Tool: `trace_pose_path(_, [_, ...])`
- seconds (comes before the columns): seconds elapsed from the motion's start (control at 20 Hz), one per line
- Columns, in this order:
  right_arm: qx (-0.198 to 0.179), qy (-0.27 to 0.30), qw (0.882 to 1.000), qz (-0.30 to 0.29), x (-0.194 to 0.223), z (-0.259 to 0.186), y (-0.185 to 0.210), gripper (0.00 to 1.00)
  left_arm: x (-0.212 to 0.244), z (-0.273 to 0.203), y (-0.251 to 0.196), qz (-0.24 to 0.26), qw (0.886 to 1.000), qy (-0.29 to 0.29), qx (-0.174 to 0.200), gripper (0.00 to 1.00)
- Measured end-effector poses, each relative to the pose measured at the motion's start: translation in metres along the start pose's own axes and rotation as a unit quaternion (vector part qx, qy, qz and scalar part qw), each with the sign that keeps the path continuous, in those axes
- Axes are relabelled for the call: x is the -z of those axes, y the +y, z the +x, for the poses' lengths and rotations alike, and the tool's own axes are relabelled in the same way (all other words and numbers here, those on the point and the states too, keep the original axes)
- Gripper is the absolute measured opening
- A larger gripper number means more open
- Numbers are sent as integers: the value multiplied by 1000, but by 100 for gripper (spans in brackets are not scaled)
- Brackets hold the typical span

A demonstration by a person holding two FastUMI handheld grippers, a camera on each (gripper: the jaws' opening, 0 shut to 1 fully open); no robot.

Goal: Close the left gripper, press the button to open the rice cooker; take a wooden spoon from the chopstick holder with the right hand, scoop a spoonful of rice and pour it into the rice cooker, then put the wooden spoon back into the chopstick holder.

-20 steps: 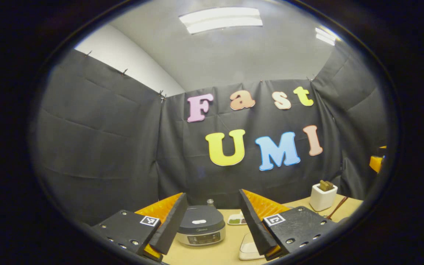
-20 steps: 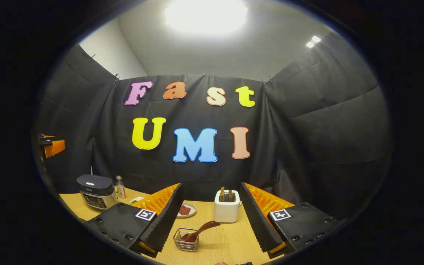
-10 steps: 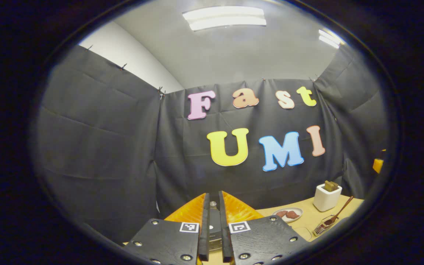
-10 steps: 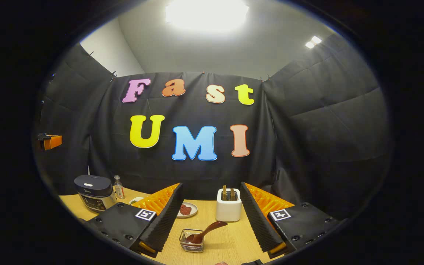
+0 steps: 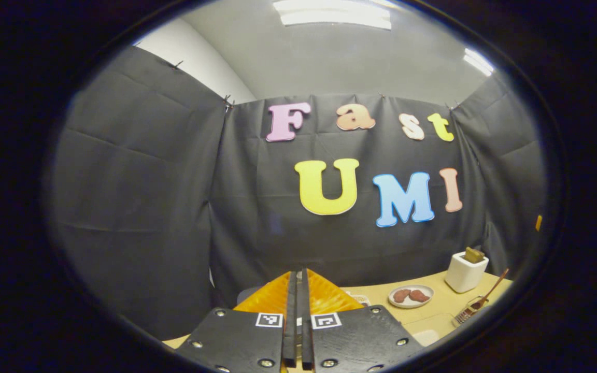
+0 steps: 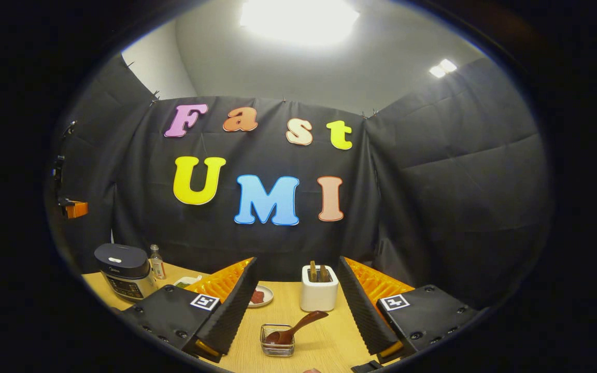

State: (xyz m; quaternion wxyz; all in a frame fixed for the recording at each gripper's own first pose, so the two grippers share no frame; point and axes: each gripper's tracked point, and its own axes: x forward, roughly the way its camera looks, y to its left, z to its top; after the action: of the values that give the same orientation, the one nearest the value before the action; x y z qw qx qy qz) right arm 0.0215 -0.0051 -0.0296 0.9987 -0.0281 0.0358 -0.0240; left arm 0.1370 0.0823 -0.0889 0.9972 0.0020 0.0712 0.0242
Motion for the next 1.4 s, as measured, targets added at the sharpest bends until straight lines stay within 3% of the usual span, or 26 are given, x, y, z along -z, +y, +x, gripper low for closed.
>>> trace_pose_path(0.55, [48,22,998,-31,7,3,10,98,127,71,-11,1,993,107,44,5])
trace_pose_path(0.8, [63,32,996,-46,7,-1,7,96,174,85,-15,-1,988,146,47,7])
trace_pose_path(0.9, [65,30,996,-54,3,-2,6,98,179,86,-15,-2,988,146,46,4])
trace_pose_path(1.1, [60,33,996,-62,3,-2,10,98,190,82,-16,-13,987,155,30,7])
trace_pose_path(1.2, [53,33,996,-59,4,-2,13,98,190,83,-15,-21,987,159,29,0])
trace_pose_path(1.4, [37,27,997,-55,0,1,15,97,184,81,-15,-22,988,152,22,2])
